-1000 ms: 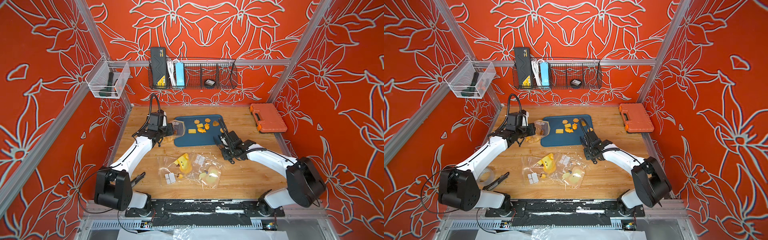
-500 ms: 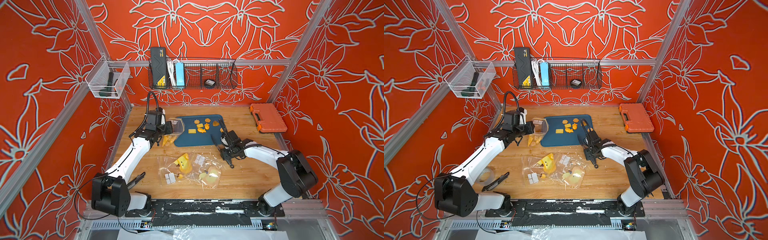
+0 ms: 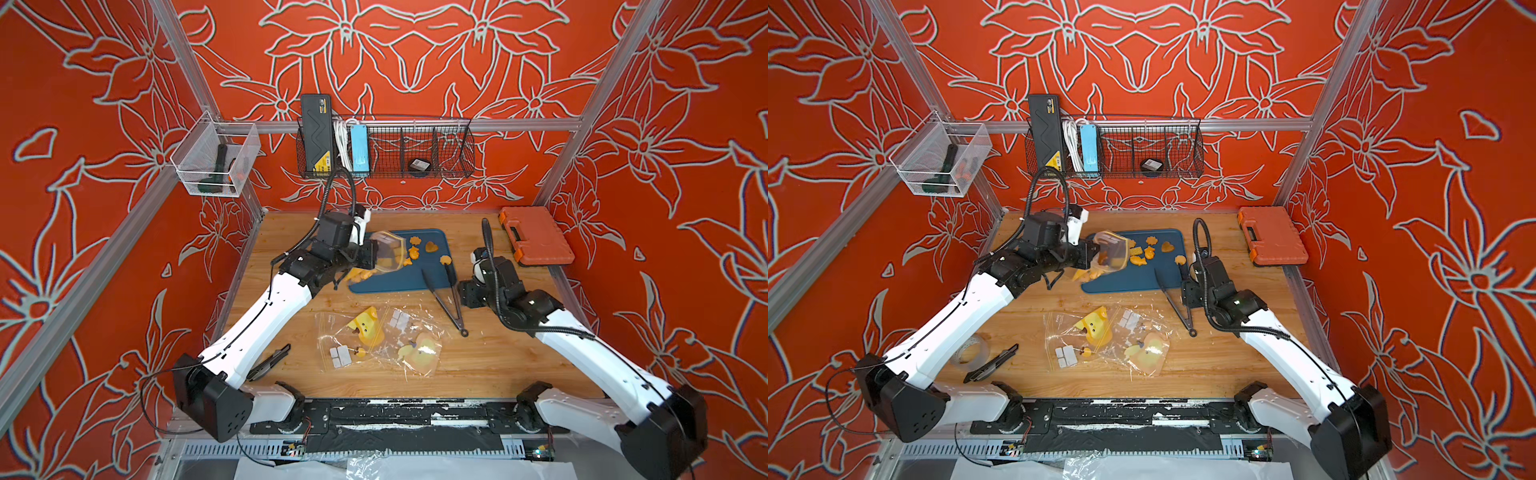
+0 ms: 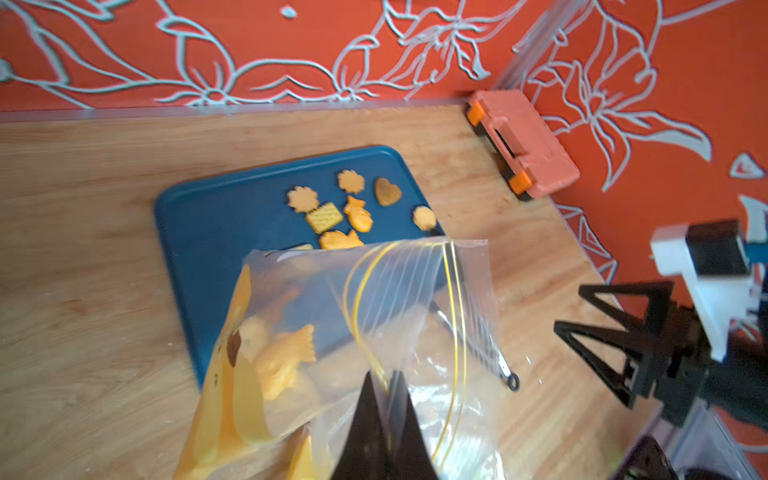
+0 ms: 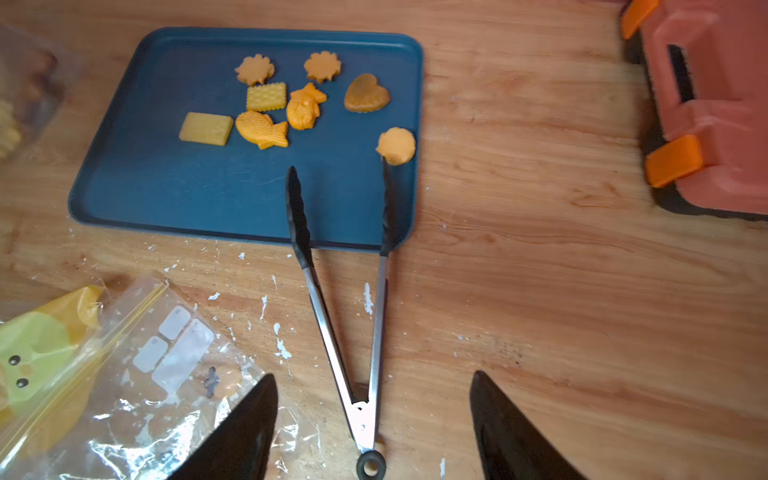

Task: Put the cookies into a resealable bag to prevent moisture
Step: Place the ziploc bag at the center of the board.

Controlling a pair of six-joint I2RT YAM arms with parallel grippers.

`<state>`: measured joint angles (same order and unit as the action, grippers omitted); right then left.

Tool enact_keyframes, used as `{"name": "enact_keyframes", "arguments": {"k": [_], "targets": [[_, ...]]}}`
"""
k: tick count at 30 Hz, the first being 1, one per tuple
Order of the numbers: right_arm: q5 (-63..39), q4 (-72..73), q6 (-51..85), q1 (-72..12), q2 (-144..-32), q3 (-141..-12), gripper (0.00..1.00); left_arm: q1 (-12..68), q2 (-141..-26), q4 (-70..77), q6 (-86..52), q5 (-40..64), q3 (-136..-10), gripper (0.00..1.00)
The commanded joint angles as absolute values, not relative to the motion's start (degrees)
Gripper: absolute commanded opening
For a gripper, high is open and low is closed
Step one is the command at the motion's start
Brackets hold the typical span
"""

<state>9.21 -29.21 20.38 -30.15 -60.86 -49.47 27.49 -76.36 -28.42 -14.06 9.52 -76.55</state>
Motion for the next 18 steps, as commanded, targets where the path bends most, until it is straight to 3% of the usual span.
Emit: {"name": "enact_keyframes", "arguments": {"k": [1,11,18], "targets": [[16.5,-37.5,23.2,-29.8,-58.0,-49.8,0.73,31.6,-79.2,-31.2,-11.8,12.6,-78.5,0.00],[16.7,-44.8,25.3,-29.6,-49.9,-49.6,0.73,40.4,-91.9,-30.9,-6.7,23.2,-85.2,0.00],[16.4,-47.4,25.2,-29.5,-47.2,-49.2,0.72,42.1,-98.1,-35.2,-1.0,22.5,-88.2,0.00]]}}
